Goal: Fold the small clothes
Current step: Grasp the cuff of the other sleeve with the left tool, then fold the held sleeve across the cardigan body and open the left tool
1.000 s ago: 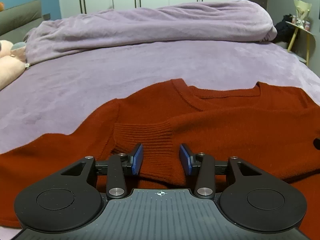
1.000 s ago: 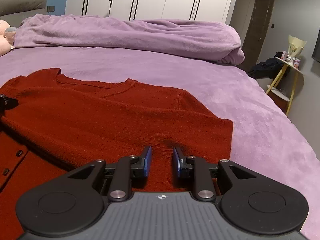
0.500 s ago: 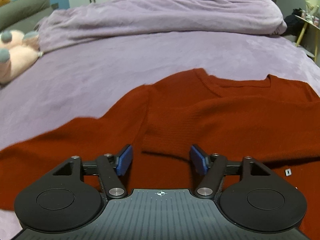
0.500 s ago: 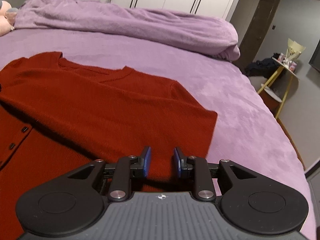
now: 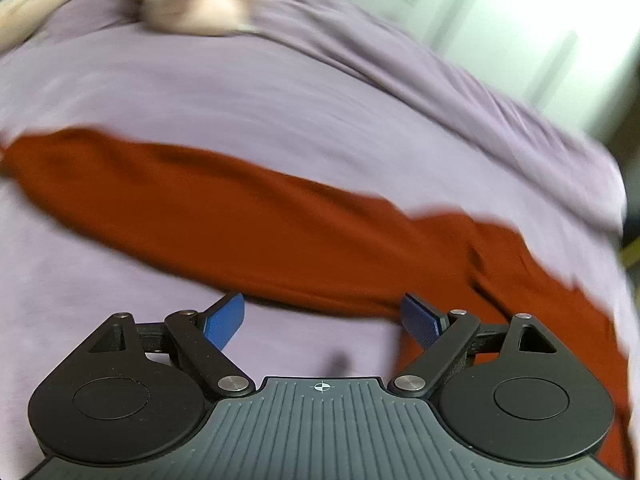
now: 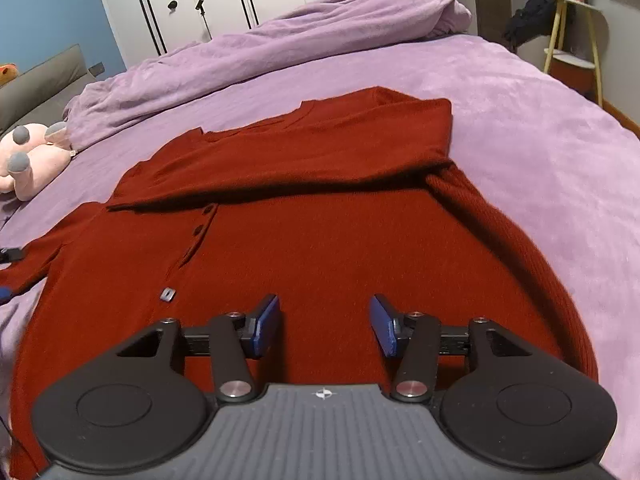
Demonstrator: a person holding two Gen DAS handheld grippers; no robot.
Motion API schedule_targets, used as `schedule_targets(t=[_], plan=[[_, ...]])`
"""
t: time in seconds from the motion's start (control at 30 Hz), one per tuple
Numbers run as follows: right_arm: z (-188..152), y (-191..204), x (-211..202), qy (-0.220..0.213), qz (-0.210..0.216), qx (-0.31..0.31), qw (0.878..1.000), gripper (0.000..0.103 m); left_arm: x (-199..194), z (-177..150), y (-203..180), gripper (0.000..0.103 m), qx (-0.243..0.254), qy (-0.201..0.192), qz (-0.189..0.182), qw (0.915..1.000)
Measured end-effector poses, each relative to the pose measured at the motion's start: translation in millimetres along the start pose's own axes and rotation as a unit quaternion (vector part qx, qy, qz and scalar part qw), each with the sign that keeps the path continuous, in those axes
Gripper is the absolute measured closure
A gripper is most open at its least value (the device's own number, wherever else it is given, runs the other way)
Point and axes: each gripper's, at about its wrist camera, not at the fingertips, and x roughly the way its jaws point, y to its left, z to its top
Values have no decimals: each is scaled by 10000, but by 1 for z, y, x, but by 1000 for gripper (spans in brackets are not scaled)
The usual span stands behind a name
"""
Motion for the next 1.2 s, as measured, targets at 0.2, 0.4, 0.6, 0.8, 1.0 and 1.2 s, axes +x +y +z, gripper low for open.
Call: schedule_targets(t=[0.2,0.4,0.6,0.8,1.0,1.2], plan=[[8,3,2,97,-38,98,9999,47,-5,18,115,35,-1911,-291,-64,9811],[12,14,4,129,25,149,9998,47,-3,40,163,36,-2794,-722,12,9575],[11,21,7,160,-30,53,9999,47,12,47,199,70,-3599,-841,-101,9291],[11,20,6,146,-37,57,9999,47,8,50,202,94,-3398,-838,23,9367],[15,13,4,59,2,139,9999,47,-24,75,113,94,-1528,-1252,-285,9799],[18,3,-4,-120,57,366,9992,47,-55,71,-52,94,446,-1264,-2037,9698]])
